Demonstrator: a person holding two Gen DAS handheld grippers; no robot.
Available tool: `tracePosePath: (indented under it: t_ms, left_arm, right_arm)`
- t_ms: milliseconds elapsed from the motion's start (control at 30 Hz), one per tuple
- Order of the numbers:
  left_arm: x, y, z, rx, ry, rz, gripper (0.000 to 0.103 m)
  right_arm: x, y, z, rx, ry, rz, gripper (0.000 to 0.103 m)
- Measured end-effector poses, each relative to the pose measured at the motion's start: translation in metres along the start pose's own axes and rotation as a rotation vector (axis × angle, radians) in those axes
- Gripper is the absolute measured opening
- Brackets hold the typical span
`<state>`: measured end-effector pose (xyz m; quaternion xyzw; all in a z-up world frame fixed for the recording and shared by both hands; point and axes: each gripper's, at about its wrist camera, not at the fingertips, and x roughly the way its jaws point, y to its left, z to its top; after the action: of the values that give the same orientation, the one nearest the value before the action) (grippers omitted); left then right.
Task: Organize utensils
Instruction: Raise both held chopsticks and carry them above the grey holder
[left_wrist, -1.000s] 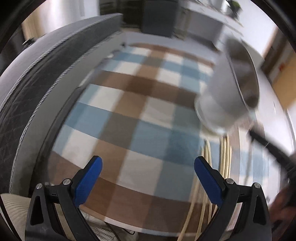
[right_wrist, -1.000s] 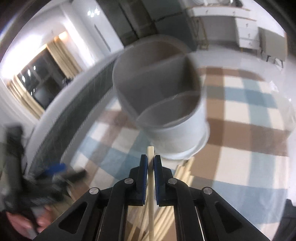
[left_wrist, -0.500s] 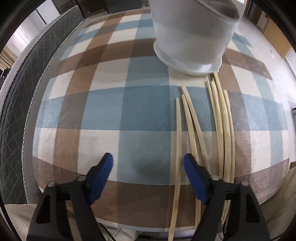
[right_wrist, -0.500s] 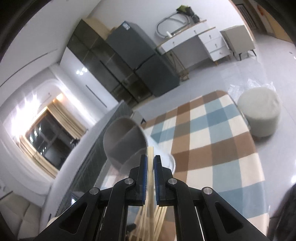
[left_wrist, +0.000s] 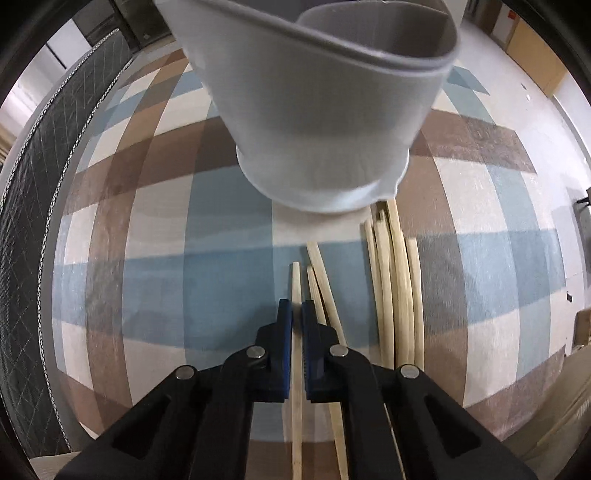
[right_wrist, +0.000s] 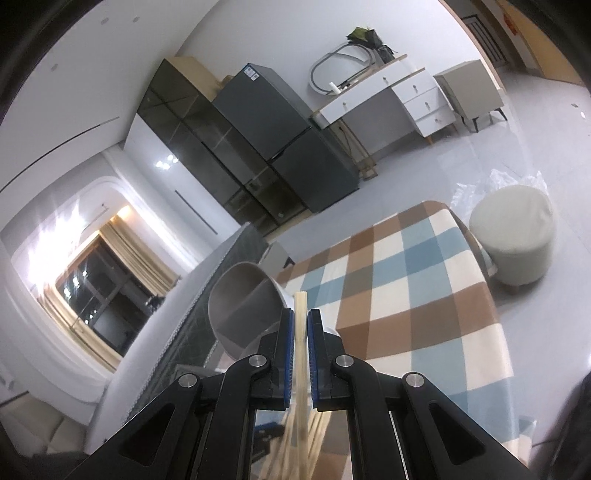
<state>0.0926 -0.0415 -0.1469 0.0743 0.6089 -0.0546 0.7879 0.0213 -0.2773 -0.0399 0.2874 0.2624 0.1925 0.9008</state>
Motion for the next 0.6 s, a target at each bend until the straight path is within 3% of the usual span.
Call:
tracePosePath:
  t_ms: [100, 367, 467, 600]
  left_arm:
    - [-0.011, 0.014, -0.007, -0.080, -0.036, -0.043, 0.001]
    - [-0.091, 0.052, -0.048, -0.216, -0.331, -0.097, 0.001]
    - [-0.109, 0.055, -0.052, -0.230, -0.383, -0.125, 0.001]
    - [-0.115, 0.052, -0.050, -0.219, -0.396, -0.137, 0.001]
  right_arm:
    - [-0.001, 0.001, -0.001, -0.023, -0.004, -0.010, 0.006]
    - [-0.006, 0.026, -0.014, -0.130, -0.013, -0.003, 0.006]
    - [-0.010, 0.039, -0.020, -0.167, -0.030, 0.004, 0.006]
    - [-0.013, 0.055, -0.030, -0.222, -0.031, 0.007, 0.006]
